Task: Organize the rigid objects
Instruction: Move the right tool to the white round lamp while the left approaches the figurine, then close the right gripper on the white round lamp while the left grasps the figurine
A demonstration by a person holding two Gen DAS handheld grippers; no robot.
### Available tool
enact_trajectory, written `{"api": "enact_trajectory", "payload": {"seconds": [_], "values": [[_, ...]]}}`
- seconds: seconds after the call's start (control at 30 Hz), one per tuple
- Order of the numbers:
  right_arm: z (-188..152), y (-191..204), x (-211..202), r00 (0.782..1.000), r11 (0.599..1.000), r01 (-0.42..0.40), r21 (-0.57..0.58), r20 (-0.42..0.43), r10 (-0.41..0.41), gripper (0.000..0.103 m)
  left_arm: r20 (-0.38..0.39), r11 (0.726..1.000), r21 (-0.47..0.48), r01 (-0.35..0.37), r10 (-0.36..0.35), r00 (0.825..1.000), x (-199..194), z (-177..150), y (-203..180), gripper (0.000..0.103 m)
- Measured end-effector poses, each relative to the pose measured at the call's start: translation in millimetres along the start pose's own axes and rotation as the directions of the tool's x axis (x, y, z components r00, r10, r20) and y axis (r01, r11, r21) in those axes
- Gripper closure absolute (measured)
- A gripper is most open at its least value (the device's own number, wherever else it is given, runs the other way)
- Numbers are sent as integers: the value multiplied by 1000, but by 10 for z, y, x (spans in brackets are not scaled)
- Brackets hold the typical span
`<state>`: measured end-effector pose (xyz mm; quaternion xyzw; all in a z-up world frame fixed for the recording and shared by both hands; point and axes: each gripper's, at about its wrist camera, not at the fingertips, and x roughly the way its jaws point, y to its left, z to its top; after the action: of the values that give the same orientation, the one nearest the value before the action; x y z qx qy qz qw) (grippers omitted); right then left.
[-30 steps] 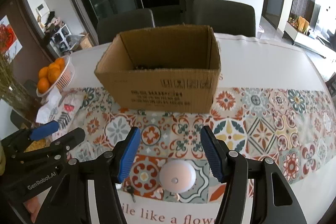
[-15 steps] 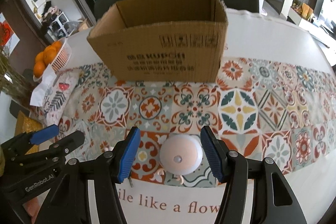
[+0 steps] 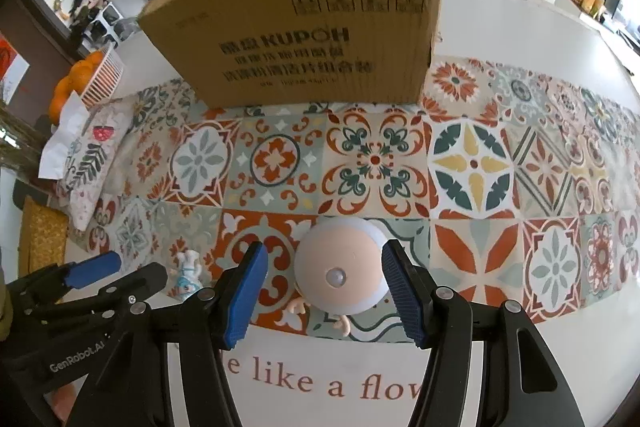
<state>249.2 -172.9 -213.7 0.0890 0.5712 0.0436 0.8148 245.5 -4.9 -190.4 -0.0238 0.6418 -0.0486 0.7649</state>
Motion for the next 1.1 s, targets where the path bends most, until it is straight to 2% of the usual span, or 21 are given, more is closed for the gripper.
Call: {"api": "enact_trajectory", "payload": {"seconds": [0.17,0.53,0.87,0.97,1.03,1.1], "values": [[-32,-32,156,998,999,-25,21,-48,26,43,-56,1000,-17,5,-6,998,148,-11,13,44],[-50,-46,344,997,1000,12,29,-76,-9,38,-152,997,-76,31,-42,987,442,-55,79,56],[-44,-86,499,994,998,42,39,-106,-38,32,-186,994,-107,29,-48,981,674,-76,75,68],[-50,-98,556,992,998,29,56,-120,-23,29,-178,994,-108,23,-42,983,673,-102,73,69],[-49,-100,593,992,998,21,64,-129,-13,29,-171,994,-109,20,-38,985,716,-88,77,75],[-53,-96,612,991,997,18,72,-133,-8,28,-167,993,-113,21,-39,985,723,-59,54,76]]}}
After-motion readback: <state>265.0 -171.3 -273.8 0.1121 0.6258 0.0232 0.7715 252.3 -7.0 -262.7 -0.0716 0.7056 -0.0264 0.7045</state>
